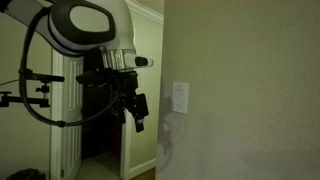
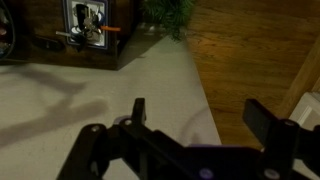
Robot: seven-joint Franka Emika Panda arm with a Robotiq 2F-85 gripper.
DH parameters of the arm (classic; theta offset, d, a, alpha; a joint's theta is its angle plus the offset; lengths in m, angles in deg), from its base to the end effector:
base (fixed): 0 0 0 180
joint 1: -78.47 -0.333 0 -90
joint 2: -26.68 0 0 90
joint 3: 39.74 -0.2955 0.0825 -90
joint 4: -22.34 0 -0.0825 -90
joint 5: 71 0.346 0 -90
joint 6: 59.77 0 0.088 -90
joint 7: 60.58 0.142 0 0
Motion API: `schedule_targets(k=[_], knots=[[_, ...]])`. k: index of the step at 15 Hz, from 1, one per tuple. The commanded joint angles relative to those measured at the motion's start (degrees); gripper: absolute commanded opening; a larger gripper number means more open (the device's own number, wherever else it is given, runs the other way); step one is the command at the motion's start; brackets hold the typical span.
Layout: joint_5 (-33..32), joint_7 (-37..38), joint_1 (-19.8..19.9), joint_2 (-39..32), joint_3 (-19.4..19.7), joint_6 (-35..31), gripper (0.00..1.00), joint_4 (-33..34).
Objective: Turn off the light
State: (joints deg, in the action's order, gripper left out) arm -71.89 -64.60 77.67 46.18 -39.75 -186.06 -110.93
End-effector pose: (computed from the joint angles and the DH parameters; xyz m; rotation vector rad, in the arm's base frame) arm 0.4457 0.0053 0.4556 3.1002 0.1429 0.3397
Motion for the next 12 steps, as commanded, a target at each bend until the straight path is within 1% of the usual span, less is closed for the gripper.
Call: schedule_targets(k=[1,8,10,12], knots=[[-0.04,0.46,-0.08,-0.74,-0.26,-0.13,1.0,0.98],[-0.04,0.7,-0.06,-1.69,-0.42,-0.23,1.0,2.08],[1.25,1.61,-0.17,-3.9,-0.29,-1.77,1.0,3.51],[0.98,2.82,0.05,-5.67,-0.63,-3.75,1.0,4.74]])
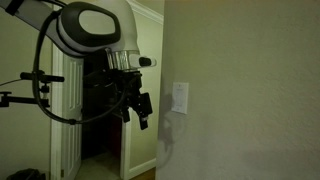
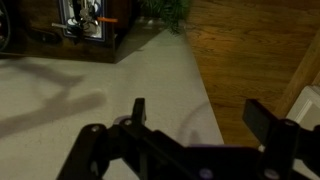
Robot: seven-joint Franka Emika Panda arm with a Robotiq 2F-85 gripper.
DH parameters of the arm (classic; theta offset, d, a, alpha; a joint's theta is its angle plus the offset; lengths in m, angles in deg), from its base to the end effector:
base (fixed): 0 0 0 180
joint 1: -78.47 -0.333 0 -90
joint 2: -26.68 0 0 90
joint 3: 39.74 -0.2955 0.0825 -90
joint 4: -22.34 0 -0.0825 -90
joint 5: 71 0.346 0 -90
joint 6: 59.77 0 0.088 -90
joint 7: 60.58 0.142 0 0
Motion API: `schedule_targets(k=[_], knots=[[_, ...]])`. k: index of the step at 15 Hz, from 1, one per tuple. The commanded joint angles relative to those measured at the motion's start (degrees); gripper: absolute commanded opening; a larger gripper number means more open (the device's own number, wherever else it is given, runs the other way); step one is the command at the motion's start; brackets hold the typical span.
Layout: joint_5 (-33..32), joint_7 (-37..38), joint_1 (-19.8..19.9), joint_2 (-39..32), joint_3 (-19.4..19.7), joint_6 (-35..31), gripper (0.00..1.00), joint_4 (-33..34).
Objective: Turn off the light
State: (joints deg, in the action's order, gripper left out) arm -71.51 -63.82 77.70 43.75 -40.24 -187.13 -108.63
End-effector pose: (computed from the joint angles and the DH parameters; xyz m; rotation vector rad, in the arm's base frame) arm 0.4604 0.0098 0.4573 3.1031 0.1292 0.3661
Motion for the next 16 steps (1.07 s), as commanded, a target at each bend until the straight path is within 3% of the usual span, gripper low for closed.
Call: schedule_targets(k=[1,8,9,10,16], knots=[[0.1,2.74,0.2,-4.2,-0.3,-3.61,1.0,3.23],[0.05,5.58,0.47,-12.23,-0.03,-7.17,0.98,11.5],[0.21,5.75,0.46,-13.02,0.03,-7.75,0.76,12.54],[0.23,6.13,0.49,-13.7,0.08,-8.5,0.73,13.5],[2.42,7.09,0.85,-15.99,0.76,-16.47,0.34,16.35]])
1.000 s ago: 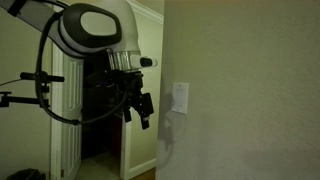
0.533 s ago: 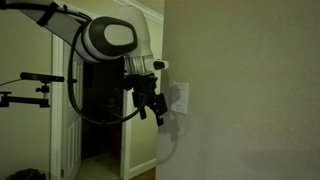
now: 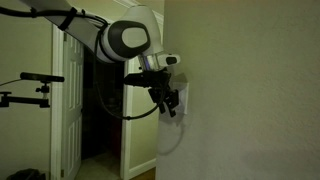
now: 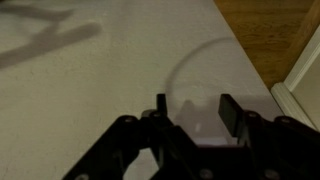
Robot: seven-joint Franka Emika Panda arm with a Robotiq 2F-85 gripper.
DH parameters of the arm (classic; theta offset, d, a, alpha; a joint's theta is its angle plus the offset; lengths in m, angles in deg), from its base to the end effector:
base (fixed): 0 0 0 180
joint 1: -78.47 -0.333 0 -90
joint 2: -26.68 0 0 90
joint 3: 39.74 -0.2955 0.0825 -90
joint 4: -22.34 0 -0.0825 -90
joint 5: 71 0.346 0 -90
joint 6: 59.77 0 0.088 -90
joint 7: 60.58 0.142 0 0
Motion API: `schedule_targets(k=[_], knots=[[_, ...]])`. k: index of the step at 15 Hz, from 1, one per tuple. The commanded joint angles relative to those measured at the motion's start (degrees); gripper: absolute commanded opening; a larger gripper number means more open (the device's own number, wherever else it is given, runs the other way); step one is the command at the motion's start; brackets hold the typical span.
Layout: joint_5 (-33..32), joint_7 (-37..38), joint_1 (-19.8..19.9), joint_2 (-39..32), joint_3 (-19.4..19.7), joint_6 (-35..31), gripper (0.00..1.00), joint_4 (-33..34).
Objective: Turn off the light
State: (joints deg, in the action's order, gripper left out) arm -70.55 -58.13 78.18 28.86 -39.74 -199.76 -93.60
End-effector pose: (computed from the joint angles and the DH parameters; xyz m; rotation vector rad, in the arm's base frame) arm 0.5628 0.0030 0.4790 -3.0424 0.0647 -0.7085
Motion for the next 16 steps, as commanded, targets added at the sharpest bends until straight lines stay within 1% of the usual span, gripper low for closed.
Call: schedule_targets(k=[1,3,5,9,11,12,13,16], knots=[[1.86,1.36,0.42,-1.22,0.29,-5.56,0.27,1.39],[2.02,1.73,0.52,-1.39,0.31,-8.8,0.13,1.29],[1.97,1.98,0.47,-1.55,0.31,-11.42,0.03,1.12],[3.26,2.05,0.36,-1.75,0.23,-13.7,0.0,1.04],[4.66,1.88,0.26,-1.71,0.15,-14.27,0.04,0.97],[5.24,2.01,0.23,-1.78,0.12,-14.55,0.03,1.02],[5.77,2.04,0.2,-1.97,0.08,-14.88,0.05,1.13],[7.09,2.24,0.2,-2.62,0.04,-16.33,0.04,1.23]])
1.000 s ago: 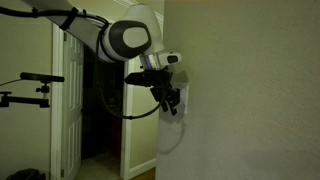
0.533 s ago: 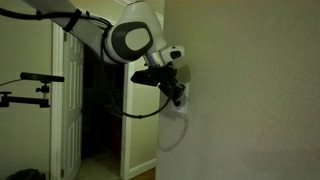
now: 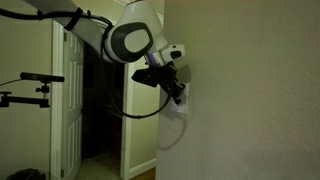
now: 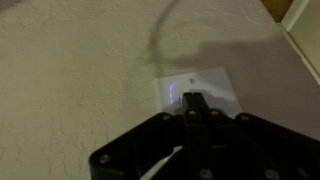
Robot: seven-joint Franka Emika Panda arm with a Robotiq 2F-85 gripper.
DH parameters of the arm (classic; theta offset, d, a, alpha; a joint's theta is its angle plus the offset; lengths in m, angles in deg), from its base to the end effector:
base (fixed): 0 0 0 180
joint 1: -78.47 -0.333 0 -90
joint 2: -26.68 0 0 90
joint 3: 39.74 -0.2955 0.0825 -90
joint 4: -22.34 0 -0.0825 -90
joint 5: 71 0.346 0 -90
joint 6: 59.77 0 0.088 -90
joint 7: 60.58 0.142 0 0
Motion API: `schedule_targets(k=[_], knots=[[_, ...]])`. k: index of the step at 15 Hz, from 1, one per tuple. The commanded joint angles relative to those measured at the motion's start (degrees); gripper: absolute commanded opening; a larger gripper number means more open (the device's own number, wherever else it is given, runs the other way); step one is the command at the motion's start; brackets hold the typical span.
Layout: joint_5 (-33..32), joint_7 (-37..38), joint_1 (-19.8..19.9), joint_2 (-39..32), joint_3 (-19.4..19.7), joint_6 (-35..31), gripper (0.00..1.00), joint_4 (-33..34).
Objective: Turn off the light
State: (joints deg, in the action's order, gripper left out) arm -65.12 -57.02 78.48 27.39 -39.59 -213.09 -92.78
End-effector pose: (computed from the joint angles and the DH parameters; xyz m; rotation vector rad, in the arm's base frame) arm 0.5856 -0.0032 0.5063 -2.8682 0.2017 -1.0111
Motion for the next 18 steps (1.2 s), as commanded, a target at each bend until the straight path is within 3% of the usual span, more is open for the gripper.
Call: schedule_targets(k=[1,3,10,11,12,18], knots=[[2.11,0.88,-0.07,-1.06,-0.08,-3.56,0.05,0.09],[2.45,0.51,0.05,-0.38,0.05,-3.62,0.05,-0.79],[3.21,-6.87,0.1,7.83,0.56,10.69,0.05,-8.01],[2.23,-7.05,0.17,9.21,0.73,12.84,0.22,-8.98],[2.44,-8.13,0.07,10.57,0.93,14.95,0.3,-9.72],[0.02,-11.68,-0.02,16.68,1.74,27.91,0.65,-12.1]])
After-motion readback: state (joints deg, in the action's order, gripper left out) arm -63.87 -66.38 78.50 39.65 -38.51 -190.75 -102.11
